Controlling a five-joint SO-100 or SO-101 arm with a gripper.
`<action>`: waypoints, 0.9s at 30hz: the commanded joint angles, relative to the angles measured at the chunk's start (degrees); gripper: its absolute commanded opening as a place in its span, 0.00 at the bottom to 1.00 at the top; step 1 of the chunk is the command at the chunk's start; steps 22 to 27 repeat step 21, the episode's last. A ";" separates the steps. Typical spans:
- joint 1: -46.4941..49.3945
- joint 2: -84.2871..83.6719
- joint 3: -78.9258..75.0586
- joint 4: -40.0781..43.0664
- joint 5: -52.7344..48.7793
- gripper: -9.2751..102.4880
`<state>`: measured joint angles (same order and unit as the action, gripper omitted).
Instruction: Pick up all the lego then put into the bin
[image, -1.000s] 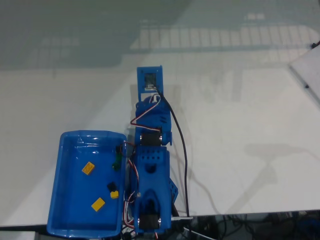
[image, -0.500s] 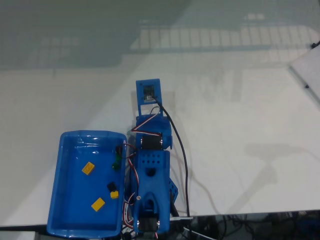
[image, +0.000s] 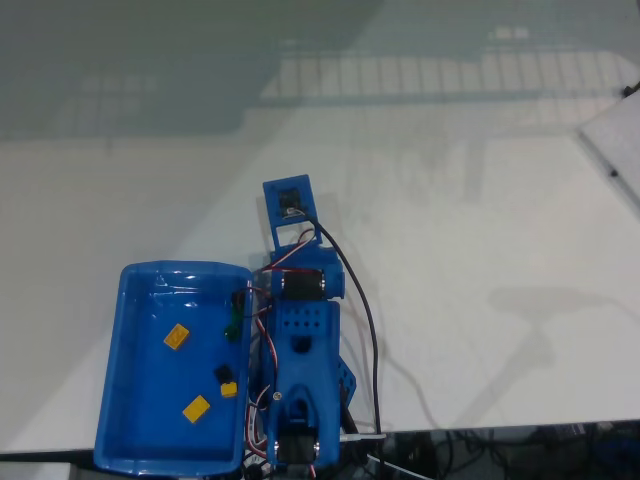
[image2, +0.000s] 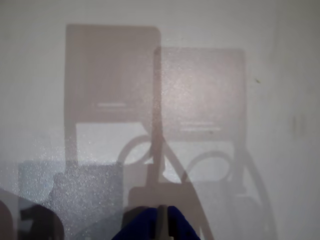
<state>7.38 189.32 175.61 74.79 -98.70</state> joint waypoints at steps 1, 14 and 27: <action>0.53 1.14 2.02 0.26 -0.79 0.08; 1.32 1.14 2.02 0.70 -0.97 0.08; 1.49 1.14 2.02 1.67 -1.41 0.08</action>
